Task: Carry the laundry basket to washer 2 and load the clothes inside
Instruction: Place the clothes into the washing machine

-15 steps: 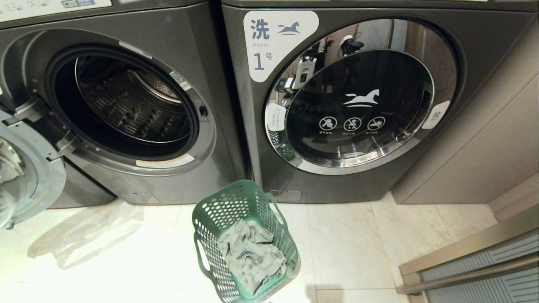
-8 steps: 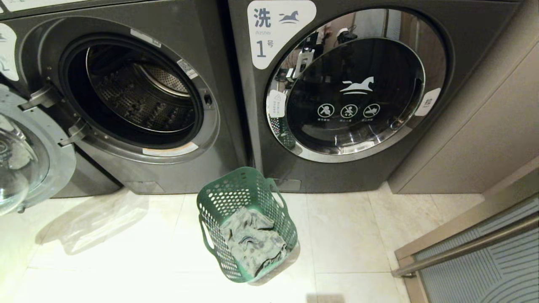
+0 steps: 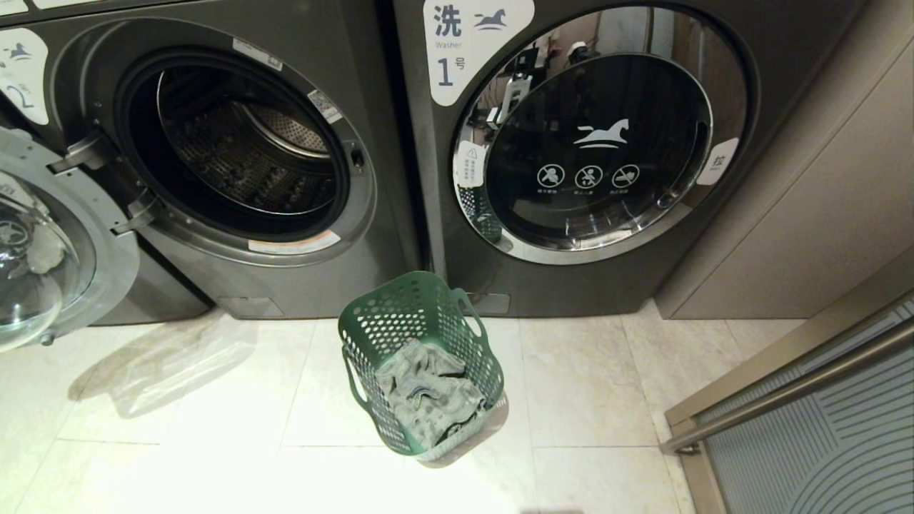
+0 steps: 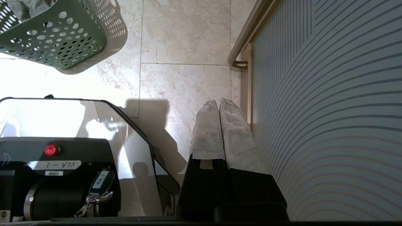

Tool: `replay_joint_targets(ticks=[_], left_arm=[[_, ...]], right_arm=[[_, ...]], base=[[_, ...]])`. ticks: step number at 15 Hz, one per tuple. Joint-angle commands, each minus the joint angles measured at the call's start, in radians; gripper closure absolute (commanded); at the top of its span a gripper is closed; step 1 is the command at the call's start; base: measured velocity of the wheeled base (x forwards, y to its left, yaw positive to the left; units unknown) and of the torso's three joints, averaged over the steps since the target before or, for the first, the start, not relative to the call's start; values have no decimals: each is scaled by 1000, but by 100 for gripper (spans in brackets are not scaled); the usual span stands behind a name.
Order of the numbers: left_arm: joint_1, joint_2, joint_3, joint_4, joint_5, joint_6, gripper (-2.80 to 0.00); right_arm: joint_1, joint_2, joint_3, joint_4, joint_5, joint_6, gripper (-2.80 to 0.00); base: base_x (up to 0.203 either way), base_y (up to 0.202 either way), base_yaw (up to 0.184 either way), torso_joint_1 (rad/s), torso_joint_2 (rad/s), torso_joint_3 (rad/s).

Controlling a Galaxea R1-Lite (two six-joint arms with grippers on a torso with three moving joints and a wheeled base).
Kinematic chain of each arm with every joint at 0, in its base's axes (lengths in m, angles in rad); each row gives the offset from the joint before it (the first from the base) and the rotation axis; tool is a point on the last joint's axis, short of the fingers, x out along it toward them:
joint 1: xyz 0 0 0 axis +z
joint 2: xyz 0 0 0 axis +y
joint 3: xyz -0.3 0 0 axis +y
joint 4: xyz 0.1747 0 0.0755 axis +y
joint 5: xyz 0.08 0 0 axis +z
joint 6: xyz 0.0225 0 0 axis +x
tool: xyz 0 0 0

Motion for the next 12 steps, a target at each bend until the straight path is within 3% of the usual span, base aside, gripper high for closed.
replay_joint_targets(ticks=[1, 8, 12], left_arm=[[0, -1, 2, 0, 0, 2, 0], [0, -1, 2, 0, 0, 0, 0], [0, -1, 2, 0, 1, -6, 0]], right_arm=[[0, -1, 0, 1, 0, -1, 0], [0, -1, 0, 1, 2, -9, 0], [0, -1, 1, 1, 2, -10, 0]], base=[[0, 0, 0, 0, 0, 0], [0, 0, 0, 0, 0, 0], [1, 151, -1, 3, 2, 4]])
